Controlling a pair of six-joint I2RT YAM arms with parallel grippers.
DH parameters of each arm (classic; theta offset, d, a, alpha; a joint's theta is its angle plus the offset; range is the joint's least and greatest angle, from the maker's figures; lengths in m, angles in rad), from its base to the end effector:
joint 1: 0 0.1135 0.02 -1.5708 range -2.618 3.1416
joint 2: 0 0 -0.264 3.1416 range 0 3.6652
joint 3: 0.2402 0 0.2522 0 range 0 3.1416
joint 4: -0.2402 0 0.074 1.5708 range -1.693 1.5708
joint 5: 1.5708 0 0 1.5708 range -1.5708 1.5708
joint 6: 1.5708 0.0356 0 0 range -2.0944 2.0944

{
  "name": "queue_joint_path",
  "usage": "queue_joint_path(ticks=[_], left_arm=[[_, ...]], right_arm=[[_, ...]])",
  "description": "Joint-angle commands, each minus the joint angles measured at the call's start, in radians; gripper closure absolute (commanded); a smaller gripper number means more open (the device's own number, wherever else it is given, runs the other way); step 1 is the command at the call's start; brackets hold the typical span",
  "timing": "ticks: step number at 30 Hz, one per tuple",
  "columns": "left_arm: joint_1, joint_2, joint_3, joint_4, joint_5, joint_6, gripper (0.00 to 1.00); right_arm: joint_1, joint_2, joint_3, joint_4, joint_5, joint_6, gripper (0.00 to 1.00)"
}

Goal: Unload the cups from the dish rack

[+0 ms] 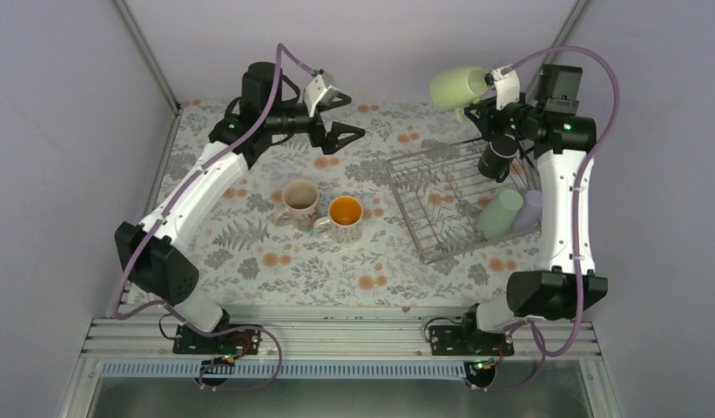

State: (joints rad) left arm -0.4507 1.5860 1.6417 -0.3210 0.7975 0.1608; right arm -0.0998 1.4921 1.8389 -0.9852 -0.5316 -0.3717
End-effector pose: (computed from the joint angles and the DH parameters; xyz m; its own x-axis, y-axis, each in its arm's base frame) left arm 0.3135 -0.1800 0.4251 -0.0847 0.1652 -0.9826 0.9517 0.3054 -0.0307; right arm 0.2936 -0.0113 0.4540 -0.4365 -0.2709 -0.8579 -0.5127 0.8585 -0.0102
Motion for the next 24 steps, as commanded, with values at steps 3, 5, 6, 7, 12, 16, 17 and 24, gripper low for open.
queue_joint_path(ticks=[3, 5, 6, 7, 12, 16, 17, 24], left_arm=[[0.011, 0.032, 0.048, 0.116, 0.167, -0.123, 0.00], [0.020, 0.035, 0.049, 0.160, 0.193, -0.153, 0.00], [0.023, 0.035, 0.042, 0.191, 0.200, -0.170, 0.00], [0.025, 0.033, 0.032, 0.223, 0.201, -0.185, 0.00], [0.030, 0.070, 0.034, 0.305, 0.241, -0.252, 0.00], [0.029, 0.106, 0.044, 0.317, 0.252, -0.265, 0.00], [0.029, 0.108, 0.036, 0.330, 0.253, -0.273, 0.00], [0.015, 0.133, 0.054, 0.369, 0.263, -0.307, 0.00]], right_arm=[[-0.003, -0.003, -0.011, 0.079, -0.385, 0.085, 0.96], [-0.003, -0.014, -0.032, 0.115, -0.483, 0.114, 0.97], [-0.002, -0.022, -0.045, 0.146, -0.522, 0.139, 0.97], [0.001, -0.027, -0.060, 0.173, -0.562, 0.162, 0.97], [0.027, -0.015, -0.081, 0.237, -0.685, 0.208, 0.97], [0.051, -0.014, -0.099, 0.284, -0.740, 0.237, 0.97], [0.057, -0.015, -0.108, 0.302, -0.747, 0.248, 0.97], [0.114, 0.010, -0.140, 0.349, -0.768, 0.273, 0.97]])
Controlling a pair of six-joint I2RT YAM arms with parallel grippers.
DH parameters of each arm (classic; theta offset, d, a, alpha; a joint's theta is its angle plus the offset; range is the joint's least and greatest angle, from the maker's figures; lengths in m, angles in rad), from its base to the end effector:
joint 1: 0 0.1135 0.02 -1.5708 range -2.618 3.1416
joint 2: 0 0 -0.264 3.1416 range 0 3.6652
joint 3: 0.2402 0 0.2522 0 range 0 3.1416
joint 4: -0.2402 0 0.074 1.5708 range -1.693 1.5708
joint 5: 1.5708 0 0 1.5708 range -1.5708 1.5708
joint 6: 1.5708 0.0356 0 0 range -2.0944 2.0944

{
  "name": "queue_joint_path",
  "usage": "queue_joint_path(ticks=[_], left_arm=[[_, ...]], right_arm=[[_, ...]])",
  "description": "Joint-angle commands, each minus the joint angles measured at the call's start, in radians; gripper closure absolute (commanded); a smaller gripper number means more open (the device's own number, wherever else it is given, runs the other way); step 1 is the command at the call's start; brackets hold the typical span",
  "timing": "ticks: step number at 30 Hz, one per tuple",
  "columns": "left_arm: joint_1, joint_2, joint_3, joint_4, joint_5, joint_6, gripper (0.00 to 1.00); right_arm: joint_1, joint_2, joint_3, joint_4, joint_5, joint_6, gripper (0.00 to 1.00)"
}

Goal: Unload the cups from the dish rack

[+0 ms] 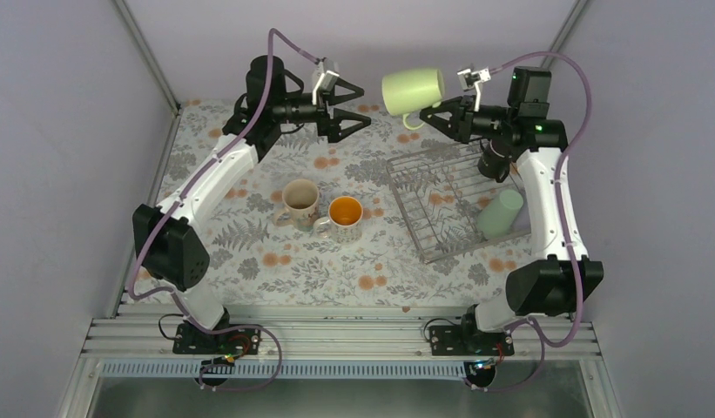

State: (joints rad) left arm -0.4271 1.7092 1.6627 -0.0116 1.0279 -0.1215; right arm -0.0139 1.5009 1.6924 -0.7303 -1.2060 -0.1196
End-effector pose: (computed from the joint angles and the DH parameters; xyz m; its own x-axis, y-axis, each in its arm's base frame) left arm 0.3479 -0.1918 0.4182 -0.1727 0.0098 -0.9849 0.9783 0.1182 -0.1703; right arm 0.3055 0.0290 0.4379 -0.4143 -0.0368 -0.9094 -0.8523 0.3661 0.3735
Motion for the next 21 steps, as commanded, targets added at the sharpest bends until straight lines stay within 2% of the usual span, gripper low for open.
queue_joint_path(ticks=[1, 5, 12, 16, 21], left_arm=[[-0.009, 0.014, 0.047, 0.062, 0.033, -0.033, 0.00], [-0.008, 0.031, 0.084, 0.072, 0.059, -0.066, 0.00], [-0.023, 0.005, 0.038, 0.139, 0.093, -0.132, 0.00], [-0.027, 0.007, 0.059, 0.136, 0.109, -0.151, 0.03], [-0.029, 0.017, 0.078, 0.142, 0.128, -0.184, 0.08]], right_arm=[[0.037, 0.004, 0.006, 0.093, -0.087, 0.011, 0.97], [0.074, 0.019, 0.008, 0.086, -0.051, -0.008, 0.97], [0.106, 0.047, 0.035, 0.073, -0.024, -0.031, 0.97], [0.124, 0.076, 0.071, 0.054, -0.035, -0.031, 0.97], [0.139, 0.101, 0.074, 0.041, -0.127, -0.042, 0.97]])
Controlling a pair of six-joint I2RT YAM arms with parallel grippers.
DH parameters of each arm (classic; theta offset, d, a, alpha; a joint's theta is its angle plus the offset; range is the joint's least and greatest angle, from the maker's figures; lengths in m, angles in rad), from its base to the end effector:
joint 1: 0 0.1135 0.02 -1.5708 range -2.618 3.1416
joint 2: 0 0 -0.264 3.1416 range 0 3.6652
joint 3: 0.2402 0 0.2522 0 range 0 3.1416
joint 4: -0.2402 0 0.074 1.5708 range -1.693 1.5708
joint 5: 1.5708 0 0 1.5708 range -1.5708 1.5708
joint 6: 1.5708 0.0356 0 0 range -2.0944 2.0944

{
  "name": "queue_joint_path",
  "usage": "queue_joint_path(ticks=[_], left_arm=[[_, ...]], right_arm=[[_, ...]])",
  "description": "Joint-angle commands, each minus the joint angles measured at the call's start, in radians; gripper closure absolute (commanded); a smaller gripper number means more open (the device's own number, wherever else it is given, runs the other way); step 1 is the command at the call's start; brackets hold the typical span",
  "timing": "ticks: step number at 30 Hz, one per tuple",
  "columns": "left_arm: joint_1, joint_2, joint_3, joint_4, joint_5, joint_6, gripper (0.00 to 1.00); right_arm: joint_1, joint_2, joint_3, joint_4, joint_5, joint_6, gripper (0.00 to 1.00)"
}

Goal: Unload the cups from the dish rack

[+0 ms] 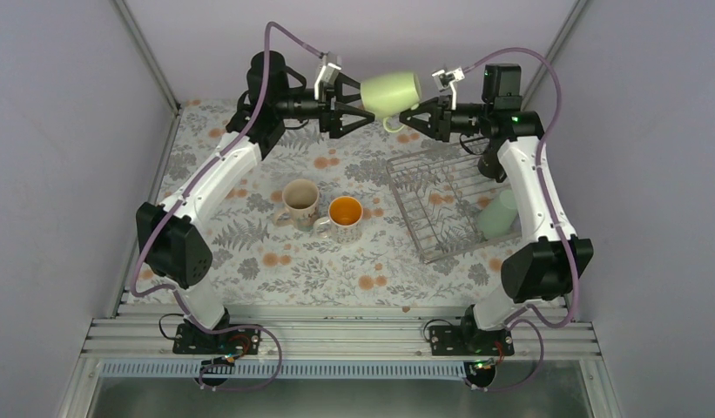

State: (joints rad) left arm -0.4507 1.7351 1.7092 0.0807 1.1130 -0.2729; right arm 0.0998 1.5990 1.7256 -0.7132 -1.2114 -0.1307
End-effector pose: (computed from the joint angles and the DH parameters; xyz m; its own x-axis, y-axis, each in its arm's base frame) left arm 0.3454 -0.2026 0.4325 -0.2217 -0.0250 -0.9748 0.9751 0.0010 -0.2218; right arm 0.3299 0.0665 0.4199 -0.4404 -0.0902 -0.8933 -0.8756 0.2628 0.4052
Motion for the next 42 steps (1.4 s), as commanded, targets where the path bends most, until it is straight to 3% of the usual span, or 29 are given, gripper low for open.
queue_joint_path(ticks=[1, 8, 13, 19, 25, 29, 31, 36, 39, 42], left_arm=[[-0.005, -0.007, 0.031, 0.058, 0.047, -0.041, 0.09], [-0.006, -0.012, 0.030, 0.111, 0.066, -0.105, 0.25], [-0.006, -0.025, 0.036, 0.125, 0.068, -0.123, 0.45], [-0.006, -0.051, 0.027, 0.124, 0.064, -0.122, 0.71], [-0.006, -0.060, 0.032, 0.116, 0.058, -0.121, 0.83], [-0.006, -0.064, 0.036, 0.092, 0.051, -0.100, 0.97], [-0.006, -0.068, 0.038, 0.077, 0.046, -0.087, 0.98], [-0.006, -0.071, 0.044, 0.029, 0.028, -0.035, 0.98], [-0.007, -0.071, 0.063, -0.036, -0.001, 0.029, 0.98], [-0.006, -0.075, 0.089, -0.110, -0.035, 0.103, 0.98]], right_arm=[[0.028, 0.005, 0.040, 0.026, -0.140, -0.032, 0.97], [0.033, -0.026, 0.002, 0.140, -0.235, 0.012, 0.97], [0.038, -0.066, -0.068, 0.293, -0.237, 0.085, 0.97], [0.040, -0.063, -0.076, 0.315, -0.224, 0.080, 0.97], [0.042, -0.058, -0.095, 0.350, -0.214, 0.081, 0.97], [0.043, -0.067, -0.106, 0.389, -0.204, 0.098, 0.96], [0.044, -0.069, -0.106, 0.395, -0.194, 0.102, 0.94], [0.043, -0.069, -0.106, 0.388, -0.176, 0.107, 0.88], [0.044, -0.075, -0.107, 0.377, -0.164, 0.097, 0.72], [0.044, -0.087, -0.106, 0.363, -0.130, 0.095, 0.49]])
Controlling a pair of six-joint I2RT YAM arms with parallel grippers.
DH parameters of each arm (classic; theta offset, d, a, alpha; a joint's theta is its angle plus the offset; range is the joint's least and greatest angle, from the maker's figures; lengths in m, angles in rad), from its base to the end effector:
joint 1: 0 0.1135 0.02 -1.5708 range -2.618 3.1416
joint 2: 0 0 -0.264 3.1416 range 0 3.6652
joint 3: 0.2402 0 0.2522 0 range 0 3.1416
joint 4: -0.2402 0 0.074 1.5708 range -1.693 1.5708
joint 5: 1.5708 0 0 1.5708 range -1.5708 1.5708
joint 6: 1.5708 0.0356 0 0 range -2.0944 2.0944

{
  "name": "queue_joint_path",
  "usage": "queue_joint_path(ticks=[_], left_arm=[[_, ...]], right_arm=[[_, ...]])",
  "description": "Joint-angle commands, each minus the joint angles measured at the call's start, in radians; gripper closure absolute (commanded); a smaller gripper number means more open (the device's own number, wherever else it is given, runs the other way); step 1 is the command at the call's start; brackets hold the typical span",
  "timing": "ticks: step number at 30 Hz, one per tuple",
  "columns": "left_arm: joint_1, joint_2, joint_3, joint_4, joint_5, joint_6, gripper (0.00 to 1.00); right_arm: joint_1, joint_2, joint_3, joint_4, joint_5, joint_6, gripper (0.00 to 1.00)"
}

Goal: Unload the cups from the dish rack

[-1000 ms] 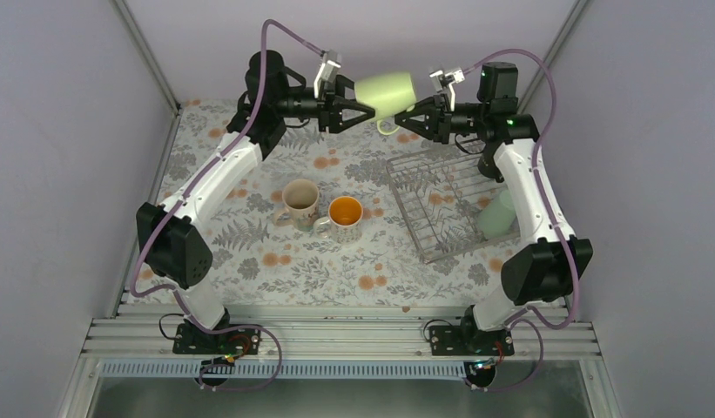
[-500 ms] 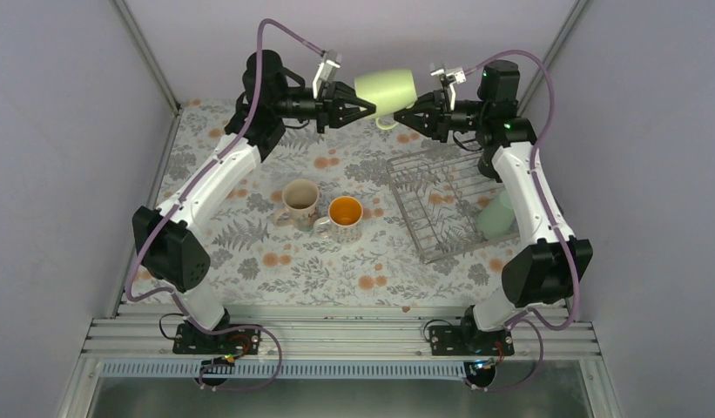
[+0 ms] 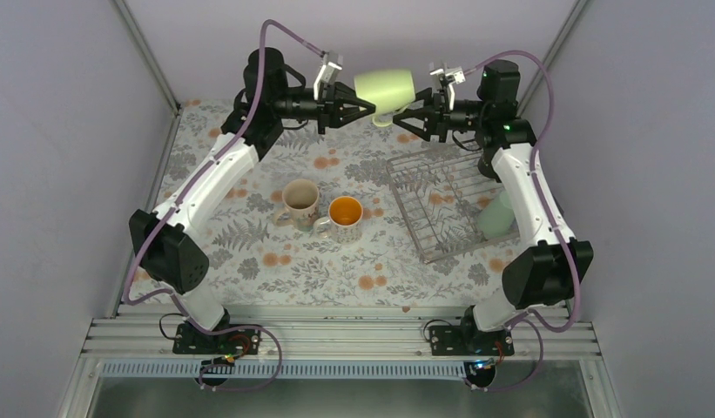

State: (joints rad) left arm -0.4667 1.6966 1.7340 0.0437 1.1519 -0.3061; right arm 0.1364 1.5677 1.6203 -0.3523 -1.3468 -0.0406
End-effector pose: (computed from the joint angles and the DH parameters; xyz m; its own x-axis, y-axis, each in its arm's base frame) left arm 0.3282 -0.2018 0.4517 -0.2312 -0.0208 -0.9727 0.9717 -0.0553 -0.2298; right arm 0.3310 0.0805 0.4261 -0.2536 -0.0439 -0.9663 -0.9642 0.0917 0.2488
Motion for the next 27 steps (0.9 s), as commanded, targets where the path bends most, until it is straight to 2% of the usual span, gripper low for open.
queue_joint_path(ticks=[1, 5, 10, 15, 19, 23, 27], left_arm=[[0.010, -0.041, 0.072, -0.100, -0.090, 0.163, 0.98], [0.019, -0.054, 0.115, -0.231, -0.165, 0.282, 0.98], [0.055, -0.062, 0.262, -0.477, -0.325, 0.479, 0.98], [0.169, -0.047, 0.475, -0.773, -0.406, 0.666, 0.98], [0.257, -0.030, 0.610, -1.028, -0.537, 0.846, 0.98], [0.304, -0.069, 0.549, -1.161, -0.723, 1.029, 0.98], [0.374, -0.151, 0.333, -1.216, -0.844, 1.156, 0.98]], right_arm=[[0.007, -0.061, 0.000, -0.005, 0.022, 0.003, 0.44], [0.006, -0.077, 0.016, -0.116, 0.079, -0.082, 0.34], [0.000, -0.056, 0.097, -0.379, 0.295, -0.229, 0.21], [-0.026, 0.046, 0.207, -0.636, 0.556, -0.353, 0.14], [-0.065, 0.065, 0.205, -0.680, 0.683, -0.382, 0.11], [-0.075, 0.053, 0.194, -0.691, 0.769, -0.406, 0.10], [-0.075, 0.041, 0.197, -0.713, 0.832, -0.421, 0.10]])
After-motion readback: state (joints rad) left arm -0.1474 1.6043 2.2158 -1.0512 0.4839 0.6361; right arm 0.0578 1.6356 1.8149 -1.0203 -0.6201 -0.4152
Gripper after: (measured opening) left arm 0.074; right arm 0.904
